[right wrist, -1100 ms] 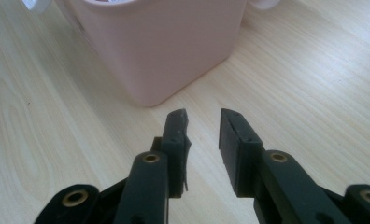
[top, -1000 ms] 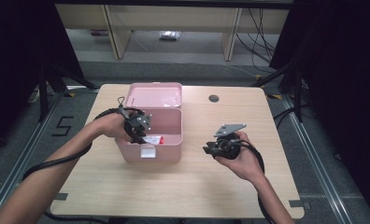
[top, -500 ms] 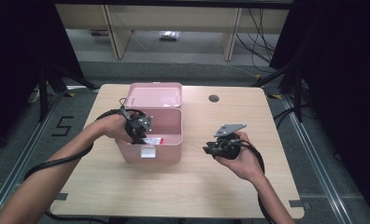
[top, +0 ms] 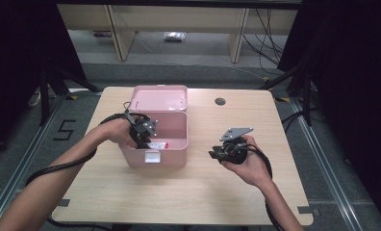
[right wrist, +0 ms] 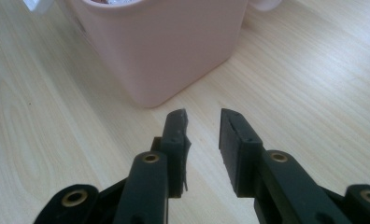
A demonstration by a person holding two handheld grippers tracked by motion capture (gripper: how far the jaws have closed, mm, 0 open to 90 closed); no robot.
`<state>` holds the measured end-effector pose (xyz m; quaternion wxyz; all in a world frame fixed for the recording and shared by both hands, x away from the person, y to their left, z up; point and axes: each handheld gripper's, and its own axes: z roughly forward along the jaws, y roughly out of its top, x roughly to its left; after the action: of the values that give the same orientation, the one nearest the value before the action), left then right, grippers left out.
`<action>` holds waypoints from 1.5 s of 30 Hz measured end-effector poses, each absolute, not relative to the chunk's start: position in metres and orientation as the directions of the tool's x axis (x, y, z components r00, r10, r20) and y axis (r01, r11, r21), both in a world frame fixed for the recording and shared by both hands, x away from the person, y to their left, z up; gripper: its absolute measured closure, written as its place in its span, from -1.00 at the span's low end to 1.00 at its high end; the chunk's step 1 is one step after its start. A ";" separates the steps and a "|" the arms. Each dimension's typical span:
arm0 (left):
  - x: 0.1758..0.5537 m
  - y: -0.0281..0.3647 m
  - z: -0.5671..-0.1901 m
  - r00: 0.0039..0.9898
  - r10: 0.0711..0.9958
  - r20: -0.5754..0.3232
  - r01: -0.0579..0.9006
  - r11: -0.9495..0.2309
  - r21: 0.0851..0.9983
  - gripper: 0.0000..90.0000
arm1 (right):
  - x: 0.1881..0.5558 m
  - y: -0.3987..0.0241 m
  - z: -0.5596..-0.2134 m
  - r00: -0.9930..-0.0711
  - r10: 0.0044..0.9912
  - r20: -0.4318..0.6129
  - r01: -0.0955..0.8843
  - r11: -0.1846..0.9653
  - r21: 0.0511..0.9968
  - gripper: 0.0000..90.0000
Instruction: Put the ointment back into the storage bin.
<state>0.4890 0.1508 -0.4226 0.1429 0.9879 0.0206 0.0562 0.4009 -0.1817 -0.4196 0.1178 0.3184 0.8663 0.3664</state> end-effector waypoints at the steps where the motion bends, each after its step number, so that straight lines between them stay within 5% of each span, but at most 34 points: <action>1: 0.489 0.151 -0.423 0.993 0.063 0.104 0.030 -0.956 0.291 0.59 | 0.401 -0.182 -0.419 -0.769 0.639 0.025 0.463 0.530 0.710 0.61; 23: 0.490 0.151 -0.427 0.993 0.072 0.094 0.043 -0.959 0.279 0.58 | 0.402 -0.183 -0.419 -0.769 0.638 0.029 0.465 0.529 0.710 0.59; 30: 0.491 0.152 -0.422 0.991 0.078 0.111 0.042 -0.954 0.296 0.41 | 0.402 -0.182 -0.420 -0.767 0.641 0.032 0.462 0.516 0.721 0.58; 45: 0.488 0.159 -0.409 0.980 0.127 0.155 0.059 -0.923 0.379 0.56 | 0.404 -0.183 -0.420 -0.775 0.632 0.012 0.435 0.520 0.735 0.61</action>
<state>0.4878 0.1586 -0.4094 0.1898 0.9767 0.0477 0.0885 0.4037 -0.1828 -0.4204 0.1294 0.3095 0.8621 0.3798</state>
